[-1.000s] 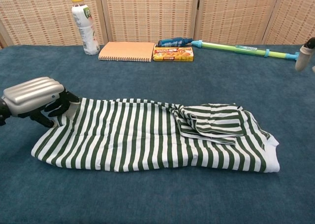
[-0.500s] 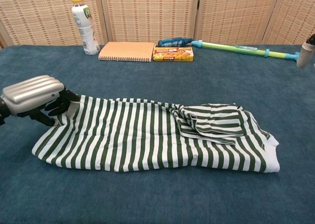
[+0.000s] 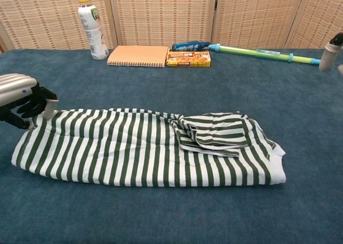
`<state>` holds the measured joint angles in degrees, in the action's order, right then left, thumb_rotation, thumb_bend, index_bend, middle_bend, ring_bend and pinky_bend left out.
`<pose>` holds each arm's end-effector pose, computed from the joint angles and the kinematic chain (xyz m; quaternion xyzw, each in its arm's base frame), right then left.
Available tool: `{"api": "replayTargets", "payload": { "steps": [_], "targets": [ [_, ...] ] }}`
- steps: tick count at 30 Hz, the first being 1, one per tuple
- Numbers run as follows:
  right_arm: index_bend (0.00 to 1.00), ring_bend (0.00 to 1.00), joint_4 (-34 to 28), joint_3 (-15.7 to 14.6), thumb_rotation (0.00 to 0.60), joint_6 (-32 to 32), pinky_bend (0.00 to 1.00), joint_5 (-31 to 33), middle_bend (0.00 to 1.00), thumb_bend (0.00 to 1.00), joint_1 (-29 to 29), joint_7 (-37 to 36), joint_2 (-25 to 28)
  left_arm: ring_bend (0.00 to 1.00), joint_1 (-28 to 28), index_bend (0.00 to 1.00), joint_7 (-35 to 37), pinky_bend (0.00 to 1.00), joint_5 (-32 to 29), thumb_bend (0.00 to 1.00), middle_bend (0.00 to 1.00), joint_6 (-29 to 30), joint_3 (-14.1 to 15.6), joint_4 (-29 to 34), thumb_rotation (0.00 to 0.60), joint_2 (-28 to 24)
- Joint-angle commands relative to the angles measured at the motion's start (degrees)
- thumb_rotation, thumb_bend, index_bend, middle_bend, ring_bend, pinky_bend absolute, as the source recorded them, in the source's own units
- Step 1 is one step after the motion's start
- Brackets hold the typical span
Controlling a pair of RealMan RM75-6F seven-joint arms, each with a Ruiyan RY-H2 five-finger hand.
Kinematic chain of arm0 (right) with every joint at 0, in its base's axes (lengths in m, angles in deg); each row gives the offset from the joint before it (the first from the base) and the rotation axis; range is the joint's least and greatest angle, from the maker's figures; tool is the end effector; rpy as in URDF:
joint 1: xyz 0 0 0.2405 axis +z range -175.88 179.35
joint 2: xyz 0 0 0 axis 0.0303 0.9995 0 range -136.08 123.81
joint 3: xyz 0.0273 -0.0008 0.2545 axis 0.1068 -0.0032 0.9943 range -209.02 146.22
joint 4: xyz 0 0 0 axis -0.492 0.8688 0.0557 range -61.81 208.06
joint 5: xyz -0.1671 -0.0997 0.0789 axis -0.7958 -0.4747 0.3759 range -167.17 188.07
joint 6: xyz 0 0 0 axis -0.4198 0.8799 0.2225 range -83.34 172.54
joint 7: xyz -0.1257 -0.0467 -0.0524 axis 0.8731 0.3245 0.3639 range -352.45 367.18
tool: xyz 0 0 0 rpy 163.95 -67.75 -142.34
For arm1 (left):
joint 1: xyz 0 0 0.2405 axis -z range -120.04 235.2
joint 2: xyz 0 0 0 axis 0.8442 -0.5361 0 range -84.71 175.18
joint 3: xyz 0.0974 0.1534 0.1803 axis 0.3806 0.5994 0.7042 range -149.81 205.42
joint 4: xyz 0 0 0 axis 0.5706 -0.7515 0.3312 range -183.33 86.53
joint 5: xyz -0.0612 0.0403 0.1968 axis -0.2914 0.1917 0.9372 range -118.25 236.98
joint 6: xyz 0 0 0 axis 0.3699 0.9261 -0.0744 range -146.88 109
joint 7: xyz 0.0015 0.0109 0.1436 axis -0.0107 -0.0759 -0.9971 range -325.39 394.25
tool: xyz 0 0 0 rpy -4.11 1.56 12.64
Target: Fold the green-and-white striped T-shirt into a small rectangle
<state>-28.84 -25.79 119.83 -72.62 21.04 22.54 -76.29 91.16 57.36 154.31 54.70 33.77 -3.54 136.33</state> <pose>-0.2168 -0.2470 0.0991 0.6715 -0.3501 0.4196 0.5004 -0.2860 0.3311 0.0339 -0.7720 -0.2879 -0.4058 0.3954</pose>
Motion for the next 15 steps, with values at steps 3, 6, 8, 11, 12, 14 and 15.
{"api": "replayTargets", "payload": {
  "steps": [3, 6, 8, 11, 12, 14, 15],
  "targets": [
    [0.44, 1.0, -0.16, 0.08, 0.6, 0.11, 1.0, -0.36, 0.97, 0.57, 0.03, -0.08, -0.05, 0.83, -1.55, 0.66, -1.03, 0.93, -1.67, 0.5, 0.88, -1.33, -0.34, 1.98, 0.6, -2.84],
    [0.44, 1.0, -0.28, 0.14, 0.6, 0.21, 1.0, -0.57, 0.97, 0.57, 0.04, -0.15, -0.13, 0.83, -2.32, 0.65, -1.56, 0.93, -2.51, 0.5, 0.88, -2.0, -0.54, 1.93, 0.6, -4.11],
    [0.44, 1.0, -0.34, 0.19, 0.6, 0.29, 1.0, -0.68, 0.97, 0.57, 0.03, -0.22, -0.19, 0.83, -2.82, 0.65, -1.84, 0.93, -3.25, 0.5, 0.88, -2.77, -0.73, 1.52, 0.6, -4.86],
    [0.44, 1.0, -0.4, 0.27, 0.6, 0.52, 1.0, -0.89, 0.97, 0.57, -0.04, -0.34, -0.13, 0.82, -3.27, 0.65, -2.59, 0.93, -4.08, 0.5, 0.88, -3.87, -1.02, 1.29, 0.6, -6.04],
    [0.44, 1.0, -0.41, 0.31, 0.6, 0.61, 1.0, -0.94, 0.97, 0.57, -0.07, -0.39, -0.06, 0.82, -3.35, 0.65, -2.75, 0.93, -4.21, 0.5, 0.88, -3.99, -1.13, 1.65, 0.6, -6.46],
    [0.44, 1.0, -0.48, 0.44, 0.6, 0.89, 1.0, -1.05, 0.97, 0.57, -0.17, -0.54, 0.18, 0.82, -3.43, 0.65, -2.92, 0.93, -4.4, 0.5, 0.88, -3.86, -1.52, 3.51, 0.6, -7.65],
    [0.44, 1.0, -0.5, 0.51, 0.6, 1.02, 1.0, -1.1, 0.97, 0.57, -0.22, -0.58, 0.32, 0.82, -3.38, 0.65, -3.03, 0.93, -4.45, 0.5, 0.88, -3.83, -1.71, 4.82, 0.6, -8.29]
  ]
}}
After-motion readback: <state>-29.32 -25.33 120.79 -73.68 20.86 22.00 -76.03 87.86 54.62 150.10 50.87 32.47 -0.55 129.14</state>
